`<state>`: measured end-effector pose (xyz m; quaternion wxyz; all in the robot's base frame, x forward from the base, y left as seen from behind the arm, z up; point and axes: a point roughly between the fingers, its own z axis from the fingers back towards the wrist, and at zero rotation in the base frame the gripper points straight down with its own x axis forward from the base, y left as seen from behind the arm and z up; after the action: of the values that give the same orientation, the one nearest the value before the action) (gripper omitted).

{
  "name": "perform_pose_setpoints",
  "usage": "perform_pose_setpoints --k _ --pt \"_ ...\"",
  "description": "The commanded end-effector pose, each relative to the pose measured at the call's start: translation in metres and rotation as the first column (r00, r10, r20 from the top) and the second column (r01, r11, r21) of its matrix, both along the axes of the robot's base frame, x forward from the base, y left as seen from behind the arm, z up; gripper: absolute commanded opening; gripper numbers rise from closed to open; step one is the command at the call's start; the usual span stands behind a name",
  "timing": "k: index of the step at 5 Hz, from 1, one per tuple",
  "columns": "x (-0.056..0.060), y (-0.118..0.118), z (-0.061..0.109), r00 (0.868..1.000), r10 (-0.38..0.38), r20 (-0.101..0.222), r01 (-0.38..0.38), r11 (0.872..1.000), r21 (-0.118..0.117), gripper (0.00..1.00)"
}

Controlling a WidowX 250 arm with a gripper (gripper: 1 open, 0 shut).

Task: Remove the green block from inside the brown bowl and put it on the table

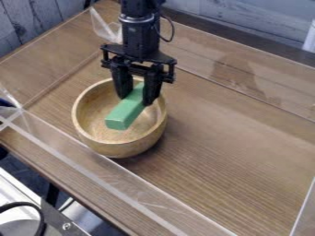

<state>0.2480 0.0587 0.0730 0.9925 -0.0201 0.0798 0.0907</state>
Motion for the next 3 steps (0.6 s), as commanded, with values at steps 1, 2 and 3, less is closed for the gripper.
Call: perform_pose_setpoints --k 1,2,3 --pt "0.0119 0.0005 0.0176 0.998 -0.001 0.066 0.000 1.000 0.012 0.00" --pt "0.0135 -0.0004 0.0199 0.998 0.002 0.068 -0.002 1.000 0.007 0.00" --pt "0.0157 -0.0015 0.0223 0.997 0.005 0.072 -0.005 1.000 0.004 0.00"
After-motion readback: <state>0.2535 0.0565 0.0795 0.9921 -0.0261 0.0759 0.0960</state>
